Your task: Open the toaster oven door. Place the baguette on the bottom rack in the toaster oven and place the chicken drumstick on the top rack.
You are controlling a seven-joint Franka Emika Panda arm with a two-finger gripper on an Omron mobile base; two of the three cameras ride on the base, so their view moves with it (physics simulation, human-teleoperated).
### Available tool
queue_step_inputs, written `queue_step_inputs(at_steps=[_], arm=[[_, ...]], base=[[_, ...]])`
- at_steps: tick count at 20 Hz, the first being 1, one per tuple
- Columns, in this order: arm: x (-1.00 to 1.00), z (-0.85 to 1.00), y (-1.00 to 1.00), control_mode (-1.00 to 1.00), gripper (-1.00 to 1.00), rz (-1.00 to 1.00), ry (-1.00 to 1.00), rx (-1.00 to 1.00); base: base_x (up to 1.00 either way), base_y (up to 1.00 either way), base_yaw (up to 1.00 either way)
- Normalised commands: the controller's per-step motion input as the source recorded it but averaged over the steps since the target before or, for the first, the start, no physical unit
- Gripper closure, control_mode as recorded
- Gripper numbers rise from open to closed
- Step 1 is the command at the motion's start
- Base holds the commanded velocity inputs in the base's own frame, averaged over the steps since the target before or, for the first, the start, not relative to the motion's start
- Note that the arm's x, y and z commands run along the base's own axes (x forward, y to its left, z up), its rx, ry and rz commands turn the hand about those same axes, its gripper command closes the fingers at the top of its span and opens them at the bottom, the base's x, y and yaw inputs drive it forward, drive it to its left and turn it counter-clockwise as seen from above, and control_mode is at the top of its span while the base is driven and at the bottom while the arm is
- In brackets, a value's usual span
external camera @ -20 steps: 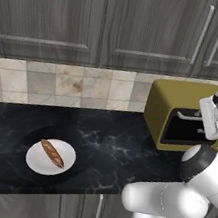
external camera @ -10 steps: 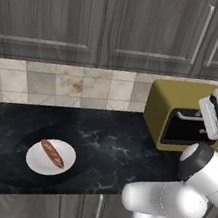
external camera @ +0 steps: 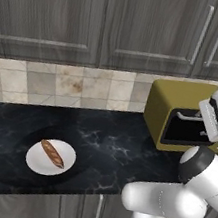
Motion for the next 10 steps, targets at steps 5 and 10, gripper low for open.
queue_step_inputs(at_steps=[5,10], arm=[[-0.19,-0.94,0.1,-1.0,-1.0,-0.04,0.07,0.0],[-0.27,-0.94,0.06,-1.0,-1.0,-0.06,0.08,-0.03]], base=[[0.0,0.0,0.0],[0.0,0.0,0.0]])
